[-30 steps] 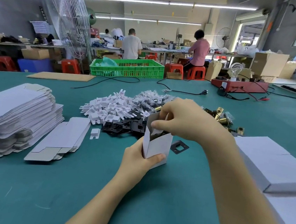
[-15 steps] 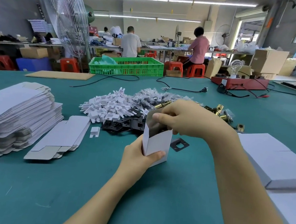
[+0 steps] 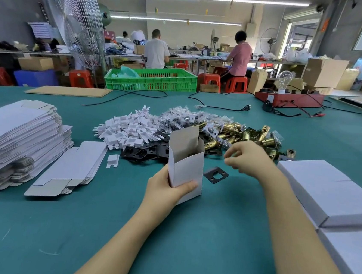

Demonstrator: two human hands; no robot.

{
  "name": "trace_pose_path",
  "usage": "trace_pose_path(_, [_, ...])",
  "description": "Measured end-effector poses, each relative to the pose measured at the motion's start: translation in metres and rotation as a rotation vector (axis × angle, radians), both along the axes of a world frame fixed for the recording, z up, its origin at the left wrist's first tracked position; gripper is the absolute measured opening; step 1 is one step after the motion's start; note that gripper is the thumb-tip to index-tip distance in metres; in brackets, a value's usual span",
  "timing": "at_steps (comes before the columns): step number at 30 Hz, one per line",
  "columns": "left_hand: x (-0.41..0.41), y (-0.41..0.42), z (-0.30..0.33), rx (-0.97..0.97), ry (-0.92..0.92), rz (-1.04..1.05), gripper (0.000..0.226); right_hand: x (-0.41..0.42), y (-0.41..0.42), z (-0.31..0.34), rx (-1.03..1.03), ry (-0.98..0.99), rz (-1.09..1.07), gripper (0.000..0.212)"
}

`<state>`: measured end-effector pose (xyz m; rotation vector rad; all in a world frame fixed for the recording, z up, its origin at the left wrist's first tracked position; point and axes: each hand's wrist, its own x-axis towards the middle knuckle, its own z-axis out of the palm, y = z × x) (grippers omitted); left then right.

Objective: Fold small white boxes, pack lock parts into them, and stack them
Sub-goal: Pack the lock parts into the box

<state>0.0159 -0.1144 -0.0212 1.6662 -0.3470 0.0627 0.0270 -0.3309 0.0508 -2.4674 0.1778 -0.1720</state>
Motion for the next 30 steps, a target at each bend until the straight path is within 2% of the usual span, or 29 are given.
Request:
trace_pose_path(3, [0.002,0.0,-0.001,-0.01,0.018,0.01,0.039,0.009,0.001,-0.026,0.019,-0.006,-0.033,0.011])
trace_pose_path(6, [0.002,0.0,-0.001,0.007,0.02,0.019,0.037,0.014,0.006,-0.042,-0.026,0.047,0.028,0.014])
trace_pose_path(9, [0.002,-0.001,-0.001,0.017,0.019,0.02,0.037,0.016,0.006,-0.047,-0.062,0.042,0.035,0.009])
trace_pose_path(14, [0.002,-0.001,-0.002,0.0,0.031,0.022,0.037,0.015,0.002,-0.048,-0.05,-0.008,0.043,0.013])
trace_pose_path(16, [0.003,-0.002,-0.002,-0.005,0.035,0.023,0.038,0.015,0.002,-0.047,0.128,-0.032,-0.008,0.012])
trace_pose_path(18, [0.003,-0.002,-0.003,-0.011,0.042,0.023,0.038,0.014,0.004,-0.042,0.514,-0.064,-0.068,0.011])
trace_pose_path(21, [0.002,-0.001,-0.002,-0.006,0.047,0.019,0.038,0.01,0.001,-0.033,1.205,-0.039,-0.145,0.01])
trace_pose_path(24, [0.001,0.0,-0.001,0.002,0.058,0.019,0.038,0.004,-0.009,-0.031,1.651,0.05,-0.173,0.008])
trace_pose_path(27, [0.001,0.0,0.0,0.002,0.074,0.021,0.037,0.004,-0.016,-0.031,1.758,0.037,-0.156,0.031])
trace_pose_path(30, [0.001,0.0,-0.001,-0.004,0.086,0.029,0.037,0.002,-0.017,-0.029,1.753,0.001,-0.2,0.032])
